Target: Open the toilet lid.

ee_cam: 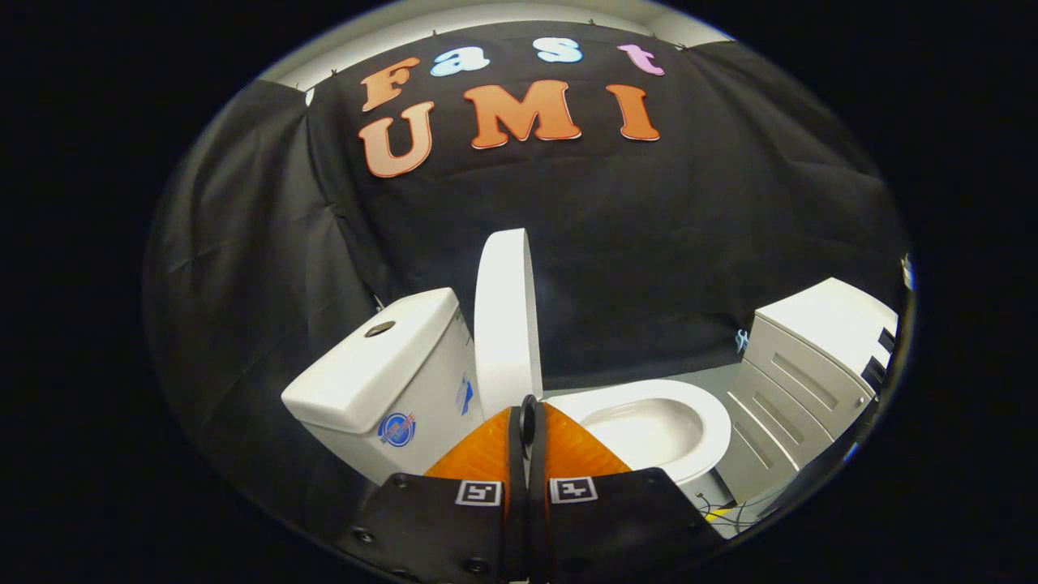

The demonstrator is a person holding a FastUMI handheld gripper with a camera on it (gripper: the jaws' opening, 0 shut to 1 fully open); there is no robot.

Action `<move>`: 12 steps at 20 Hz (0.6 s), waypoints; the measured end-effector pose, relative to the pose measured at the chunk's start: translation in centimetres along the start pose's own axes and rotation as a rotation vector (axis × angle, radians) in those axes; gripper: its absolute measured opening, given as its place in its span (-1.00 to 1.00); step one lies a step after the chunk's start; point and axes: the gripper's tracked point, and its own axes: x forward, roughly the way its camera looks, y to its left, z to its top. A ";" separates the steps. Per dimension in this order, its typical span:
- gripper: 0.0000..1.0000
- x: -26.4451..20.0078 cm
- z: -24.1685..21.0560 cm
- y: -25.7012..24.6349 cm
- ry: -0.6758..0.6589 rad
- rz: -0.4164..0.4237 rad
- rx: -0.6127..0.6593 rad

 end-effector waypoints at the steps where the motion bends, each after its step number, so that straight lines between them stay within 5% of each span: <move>1: -0.84 0.1 -0.1 0.9 0.000 0.012 -0.013; 12: -0.83 0.2 -2.1 8.8 0.012 0.075 -0.146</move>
